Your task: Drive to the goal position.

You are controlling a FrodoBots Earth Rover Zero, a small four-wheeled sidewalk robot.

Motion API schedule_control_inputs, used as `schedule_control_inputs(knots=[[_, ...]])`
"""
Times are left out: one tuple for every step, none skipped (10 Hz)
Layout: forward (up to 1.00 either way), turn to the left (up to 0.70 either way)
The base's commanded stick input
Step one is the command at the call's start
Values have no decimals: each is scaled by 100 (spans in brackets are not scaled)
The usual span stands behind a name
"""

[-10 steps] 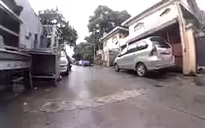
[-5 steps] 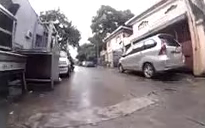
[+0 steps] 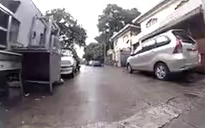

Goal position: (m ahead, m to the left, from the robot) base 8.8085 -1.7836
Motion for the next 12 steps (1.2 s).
schedule_control_inputs(knots=[[85, 0], [100, 0], [100, 0], [100, 0], [100, 0], [100, 0], [100, 0], [100, 0], [100, 0], [100, 0], [100, 0], [100, 0]])
